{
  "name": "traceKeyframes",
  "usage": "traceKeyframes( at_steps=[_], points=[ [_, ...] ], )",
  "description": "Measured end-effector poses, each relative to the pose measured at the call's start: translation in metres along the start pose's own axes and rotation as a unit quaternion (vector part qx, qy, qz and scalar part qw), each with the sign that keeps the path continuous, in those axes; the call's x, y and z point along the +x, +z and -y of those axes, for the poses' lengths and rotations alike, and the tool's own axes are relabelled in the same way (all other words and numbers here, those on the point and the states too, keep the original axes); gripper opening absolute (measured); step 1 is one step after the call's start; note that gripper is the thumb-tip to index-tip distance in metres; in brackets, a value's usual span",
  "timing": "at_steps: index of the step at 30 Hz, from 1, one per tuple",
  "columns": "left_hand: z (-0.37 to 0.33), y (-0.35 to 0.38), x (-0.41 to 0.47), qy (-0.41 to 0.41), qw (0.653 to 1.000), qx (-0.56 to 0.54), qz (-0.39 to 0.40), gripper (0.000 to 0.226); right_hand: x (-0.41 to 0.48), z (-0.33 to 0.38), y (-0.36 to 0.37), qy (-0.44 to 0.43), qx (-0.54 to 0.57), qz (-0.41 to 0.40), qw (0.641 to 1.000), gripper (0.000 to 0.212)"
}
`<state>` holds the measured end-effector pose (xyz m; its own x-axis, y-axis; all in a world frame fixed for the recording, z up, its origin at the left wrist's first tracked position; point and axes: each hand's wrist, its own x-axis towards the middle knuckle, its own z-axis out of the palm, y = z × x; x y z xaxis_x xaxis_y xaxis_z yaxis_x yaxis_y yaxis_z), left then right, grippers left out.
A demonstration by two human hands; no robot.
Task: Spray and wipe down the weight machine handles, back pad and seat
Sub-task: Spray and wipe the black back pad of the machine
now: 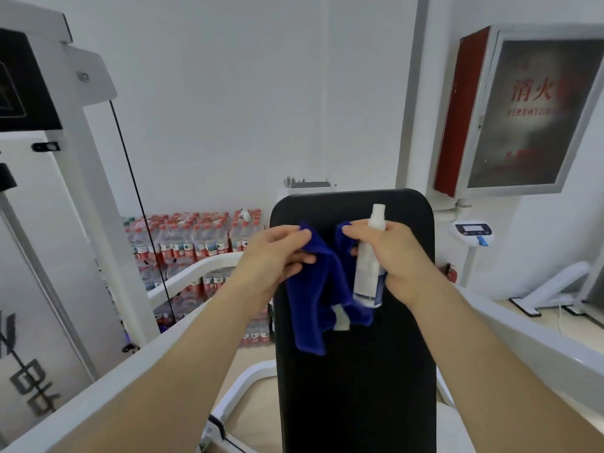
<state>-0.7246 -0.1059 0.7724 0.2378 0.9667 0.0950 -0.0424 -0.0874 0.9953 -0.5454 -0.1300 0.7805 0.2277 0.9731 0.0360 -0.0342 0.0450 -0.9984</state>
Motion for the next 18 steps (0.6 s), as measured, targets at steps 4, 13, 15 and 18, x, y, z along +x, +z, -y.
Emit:
traceKeyframes(
  at_steps=[4, 13, 15, 18],
  points=[
    [0.010, 0.014, -0.001, 0.126, 0.976, 0.168, 0.056, 0.040, -0.010, 0.000, 0.004, -0.036, -0.032, 0.071, 0.996, 0.013],
    [0.011, 0.015, 0.004, 0.267, 0.891, 0.319, -0.178, 0.021, -0.013, -0.019, -0.005, -0.091, -0.140, 0.036, 0.985, 0.037],
    [0.006, 0.000, 0.008, 0.303, 0.878, 0.272, -0.250, 0.024, -0.015, -0.034, -0.008, -0.038, -0.134, 0.012, 0.990, 0.047],
    [0.017, -0.010, 0.024, 0.359, 0.825, 0.345, -0.266, 0.030, -0.014, -0.056, -0.001, 0.119, -0.042, 0.005, 0.992, 0.064]
  ],
)
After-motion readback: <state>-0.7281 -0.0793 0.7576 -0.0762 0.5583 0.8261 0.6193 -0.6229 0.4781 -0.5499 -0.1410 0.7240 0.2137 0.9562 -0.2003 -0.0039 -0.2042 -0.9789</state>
